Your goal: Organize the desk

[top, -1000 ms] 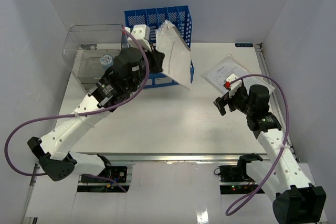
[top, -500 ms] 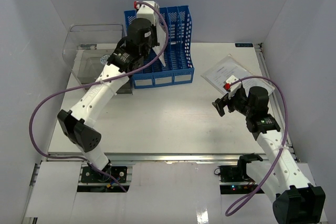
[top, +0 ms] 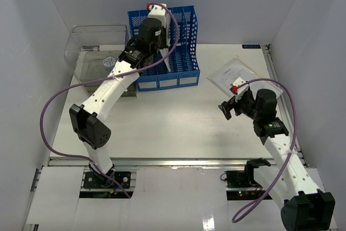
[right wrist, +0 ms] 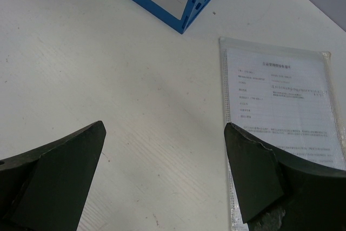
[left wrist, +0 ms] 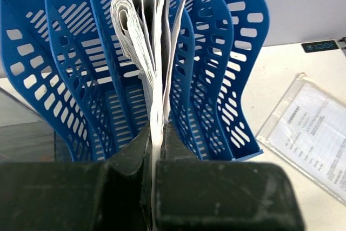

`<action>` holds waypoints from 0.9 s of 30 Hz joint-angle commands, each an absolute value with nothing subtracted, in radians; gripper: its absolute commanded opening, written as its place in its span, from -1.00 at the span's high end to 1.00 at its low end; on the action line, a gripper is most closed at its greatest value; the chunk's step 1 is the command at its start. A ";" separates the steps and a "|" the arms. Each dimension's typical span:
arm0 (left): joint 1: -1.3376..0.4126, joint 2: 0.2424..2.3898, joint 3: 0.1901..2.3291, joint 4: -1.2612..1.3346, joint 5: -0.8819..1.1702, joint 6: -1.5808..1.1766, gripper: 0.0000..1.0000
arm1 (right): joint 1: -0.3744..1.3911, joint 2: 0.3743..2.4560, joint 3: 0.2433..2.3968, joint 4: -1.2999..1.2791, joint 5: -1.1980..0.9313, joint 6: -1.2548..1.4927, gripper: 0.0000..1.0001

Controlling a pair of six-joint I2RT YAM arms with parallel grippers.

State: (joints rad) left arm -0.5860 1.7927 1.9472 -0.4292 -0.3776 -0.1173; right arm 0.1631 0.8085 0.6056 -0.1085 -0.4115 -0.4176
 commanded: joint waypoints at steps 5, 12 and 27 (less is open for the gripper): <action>-0.649 1.705 2.077 -0.338 -0.329 -0.168 1.00 | 0.158 0.805 0.595 -0.069 -0.429 -0.404 -0.93; -0.674 1.748 2.122 -0.342 -0.308 -0.162 1.00 | 0.158 0.816 0.596 -0.066 -0.422 -0.402 -0.93; -0.761 1.861 2.255 -0.342 -0.413 -0.118 1.00 | 0.158 0.820 0.593 -0.066 -0.427 -0.401 -0.93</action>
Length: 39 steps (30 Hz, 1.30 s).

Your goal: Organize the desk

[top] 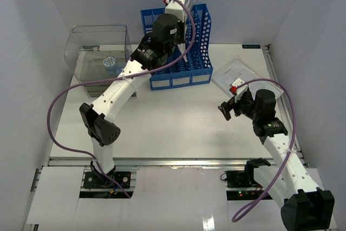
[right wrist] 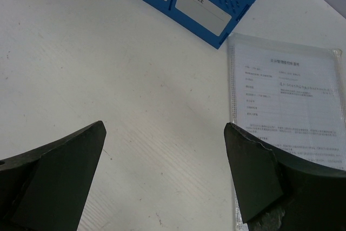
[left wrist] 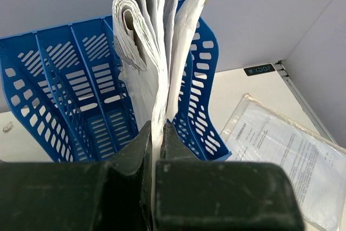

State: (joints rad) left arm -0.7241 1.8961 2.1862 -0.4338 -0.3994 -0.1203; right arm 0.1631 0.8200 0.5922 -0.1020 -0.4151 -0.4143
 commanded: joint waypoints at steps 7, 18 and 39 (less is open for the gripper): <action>-0.765 1.765 2.229 -0.275 -0.534 -0.037 1.00 | 0.158 0.820 0.594 -0.065 -0.428 -0.400 -0.93; -0.765 1.651 2.167 -0.264 -0.515 -0.009 1.00 | 0.158 0.824 0.592 -0.064 -0.433 -0.399 -0.93; -0.764 1.723 2.085 -0.212 -0.592 0.120 1.00 | 0.156 0.822 0.588 -0.064 -0.425 -0.405 -0.93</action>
